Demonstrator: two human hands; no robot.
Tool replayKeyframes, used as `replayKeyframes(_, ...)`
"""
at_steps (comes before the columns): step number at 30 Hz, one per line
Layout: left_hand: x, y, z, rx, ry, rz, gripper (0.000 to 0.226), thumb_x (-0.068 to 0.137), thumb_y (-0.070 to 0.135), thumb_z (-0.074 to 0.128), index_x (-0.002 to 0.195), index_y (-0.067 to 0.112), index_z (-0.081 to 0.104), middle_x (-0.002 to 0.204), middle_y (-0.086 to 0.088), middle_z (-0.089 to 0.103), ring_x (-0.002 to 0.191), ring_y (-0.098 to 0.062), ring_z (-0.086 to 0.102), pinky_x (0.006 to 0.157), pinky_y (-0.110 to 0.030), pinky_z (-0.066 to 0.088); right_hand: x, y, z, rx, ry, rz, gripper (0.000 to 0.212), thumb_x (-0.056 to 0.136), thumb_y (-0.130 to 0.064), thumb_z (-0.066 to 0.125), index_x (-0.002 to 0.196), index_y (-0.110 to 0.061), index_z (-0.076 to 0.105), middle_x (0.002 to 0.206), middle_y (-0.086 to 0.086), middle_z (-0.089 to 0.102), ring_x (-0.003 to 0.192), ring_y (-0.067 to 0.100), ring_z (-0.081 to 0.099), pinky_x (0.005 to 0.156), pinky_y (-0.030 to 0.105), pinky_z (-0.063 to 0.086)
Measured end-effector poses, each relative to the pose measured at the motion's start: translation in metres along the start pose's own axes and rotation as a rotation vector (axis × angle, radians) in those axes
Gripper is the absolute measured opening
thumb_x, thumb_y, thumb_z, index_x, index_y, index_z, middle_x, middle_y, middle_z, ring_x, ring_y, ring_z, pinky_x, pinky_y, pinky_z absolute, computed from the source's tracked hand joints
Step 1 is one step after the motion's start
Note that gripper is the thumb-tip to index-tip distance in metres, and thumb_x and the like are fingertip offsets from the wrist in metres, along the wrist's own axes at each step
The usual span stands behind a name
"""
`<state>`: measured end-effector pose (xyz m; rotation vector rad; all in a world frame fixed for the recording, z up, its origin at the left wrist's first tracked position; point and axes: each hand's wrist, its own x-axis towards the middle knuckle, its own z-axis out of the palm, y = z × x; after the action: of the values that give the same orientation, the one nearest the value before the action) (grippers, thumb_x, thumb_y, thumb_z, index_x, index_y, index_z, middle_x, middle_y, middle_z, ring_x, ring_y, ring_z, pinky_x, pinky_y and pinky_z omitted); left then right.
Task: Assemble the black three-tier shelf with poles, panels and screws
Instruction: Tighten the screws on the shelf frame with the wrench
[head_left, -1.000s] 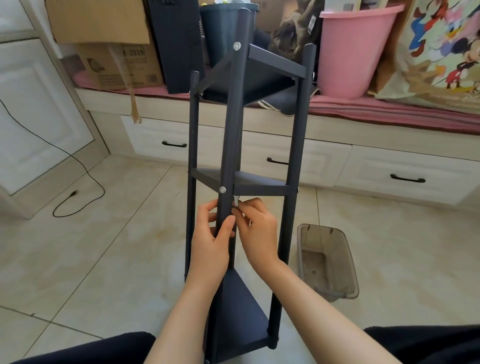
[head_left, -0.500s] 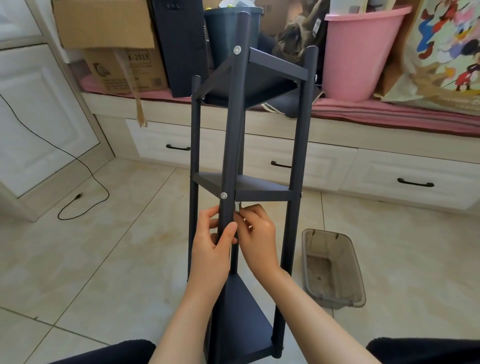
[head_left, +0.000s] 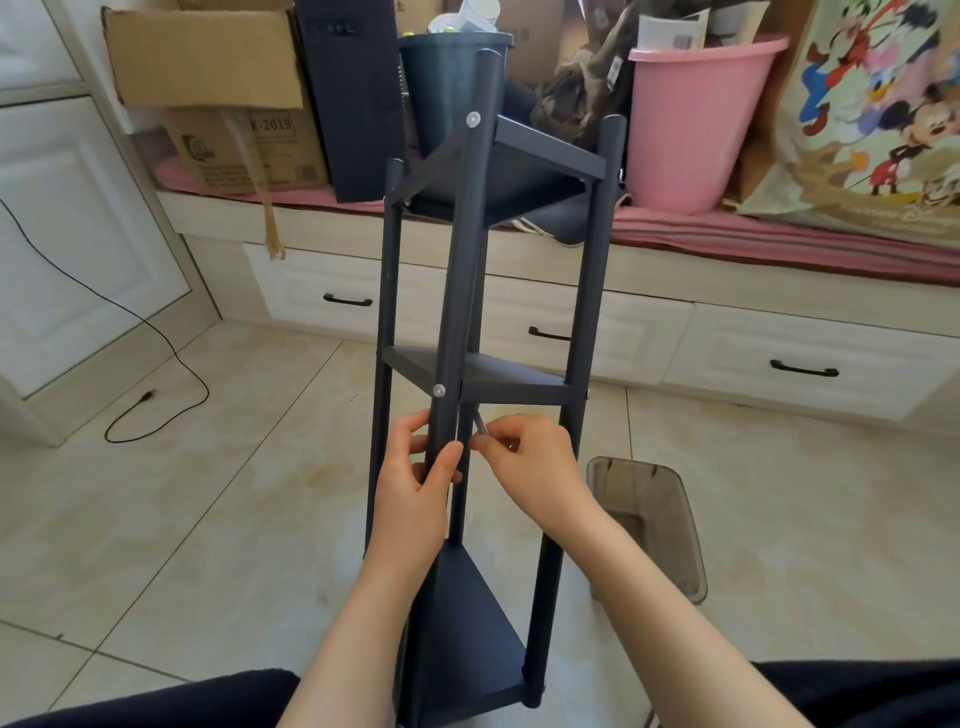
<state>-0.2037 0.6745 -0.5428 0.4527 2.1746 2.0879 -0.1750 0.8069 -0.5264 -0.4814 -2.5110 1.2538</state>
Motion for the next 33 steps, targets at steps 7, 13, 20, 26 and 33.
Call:
replayKeyframes(7, -0.001, 0.001, -0.002, 0.029, -0.005, -0.007, 0.032, 0.100, 0.025, 0.059, 0.112, 0.052, 0.048, 0.103, 0.011, 0.064, 0.082, -0.003, 0.066, 0.069, -0.014, 0.051, 0.005, -0.008, -0.007, -0.038, -0.031, -0.004, 0.019, 0.097, -0.026, 0.061, 0.092, -0.018, 0.077, 0.072, -0.008, 0.066, 0.060, 0.006, 0.059, 0.055, 0.010, 0.040)
replayKeyframes(13, 0.000, 0.000, -0.003, 0.020, -0.003, 0.004, 0.030, 0.100, 0.024, 0.059, 0.112, 0.051, 0.050, 0.102, 0.011, 0.065, 0.087, -0.002, 0.065, 0.072, -0.009, 0.049, 0.002, 0.001, 0.013, 0.076, 0.049, -0.037, 0.018, 0.097, -0.027, 0.061, 0.092, -0.019, 0.077, 0.078, -0.011, 0.068, 0.066, 0.002, 0.060, 0.061, 0.018, 0.049)
replayKeyframes(20, 0.003, -0.005, -0.004, 0.015, 0.008, 0.001, 0.029, 0.099, 0.026, 0.060, 0.113, 0.049, 0.051, 0.101, 0.011, 0.065, 0.087, 0.001, 0.065, 0.068, -0.005, 0.048, 0.004, 0.018, 0.046, 0.121, 0.257, -0.183, 0.017, 0.093, -0.018, 0.066, 0.105, -0.013, 0.077, 0.086, -0.003, 0.072, 0.074, 0.003, 0.061, 0.076, 0.019, 0.054)
replayKeyframes(26, 0.007, -0.008, -0.006, -0.037, 0.002, -0.009, 0.028, 0.098, 0.019, 0.062, 0.118, 0.038, 0.056, 0.095, 0.008, 0.066, 0.081, -0.003, 0.067, 0.069, -0.010, 0.050, 0.018, 0.019, 0.073, 0.283, 0.337, -0.206, 0.015, 0.094, -0.016, 0.065, 0.099, -0.008, 0.077, 0.087, 0.001, 0.073, 0.080, 0.014, 0.067, 0.073, 0.038, 0.058)
replayKeyframes(33, 0.010, -0.011, -0.008, -0.069, 0.003, -0.022, 0.030, 0.098, 0.017, 0.061, 0.115, 0.041, 0.056, 0.094, 0.011, 0.067, 0.084, -0.008, 0.068, 0.071, -0.011, 0.051, 0.024, 0.017, 0.088, 0.435, 0.317, -0.192, 0.031, 0.090, -0.041, 0.052, 0.093, -0.019, 0.074, 0.079, 0.001, 0.068, 0.074, 0.021, 0.065, 0.068, 0.048, 0.056)
